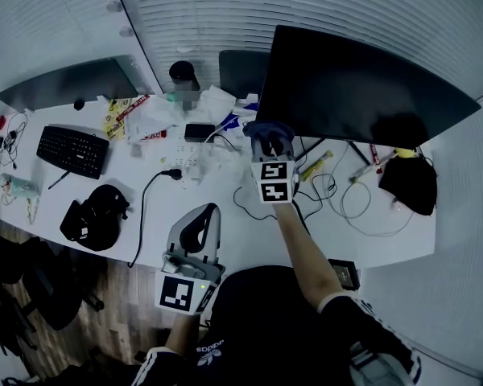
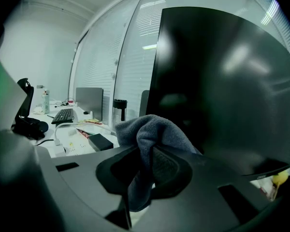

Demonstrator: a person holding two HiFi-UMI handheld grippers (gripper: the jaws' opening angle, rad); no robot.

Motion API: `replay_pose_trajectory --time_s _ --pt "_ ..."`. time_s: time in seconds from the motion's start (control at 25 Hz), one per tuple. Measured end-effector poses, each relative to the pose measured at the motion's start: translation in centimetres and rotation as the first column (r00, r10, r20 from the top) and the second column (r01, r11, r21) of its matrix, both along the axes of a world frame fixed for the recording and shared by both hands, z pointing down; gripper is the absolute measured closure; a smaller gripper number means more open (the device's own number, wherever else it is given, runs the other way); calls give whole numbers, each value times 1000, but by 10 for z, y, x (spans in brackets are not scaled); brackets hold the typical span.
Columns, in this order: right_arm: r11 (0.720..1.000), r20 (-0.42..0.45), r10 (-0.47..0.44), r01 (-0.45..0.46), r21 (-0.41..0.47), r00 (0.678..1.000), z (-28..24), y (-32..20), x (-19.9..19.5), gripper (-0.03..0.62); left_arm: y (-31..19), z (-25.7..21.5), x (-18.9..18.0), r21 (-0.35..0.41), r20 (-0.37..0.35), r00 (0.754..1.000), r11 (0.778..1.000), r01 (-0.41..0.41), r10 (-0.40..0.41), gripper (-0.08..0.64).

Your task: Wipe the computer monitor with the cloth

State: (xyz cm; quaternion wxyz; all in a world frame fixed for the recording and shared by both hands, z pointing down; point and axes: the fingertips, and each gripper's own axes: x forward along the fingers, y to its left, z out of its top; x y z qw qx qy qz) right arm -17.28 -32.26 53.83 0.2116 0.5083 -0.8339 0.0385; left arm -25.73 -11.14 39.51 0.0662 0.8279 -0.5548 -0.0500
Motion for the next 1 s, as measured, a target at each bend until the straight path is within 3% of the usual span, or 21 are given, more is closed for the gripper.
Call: replay_pose_trajectory --time_s 0.68,1.0 --pt "990 66 32 -40 137 997 -105 -8 6 543 5 1 4 -7 12 1000 1000 -21 21 555" --pt "961 81 15 -37 273 997 -179 -10 7 543 10 -4 3 7 2 1000 1000 -19 19 555"
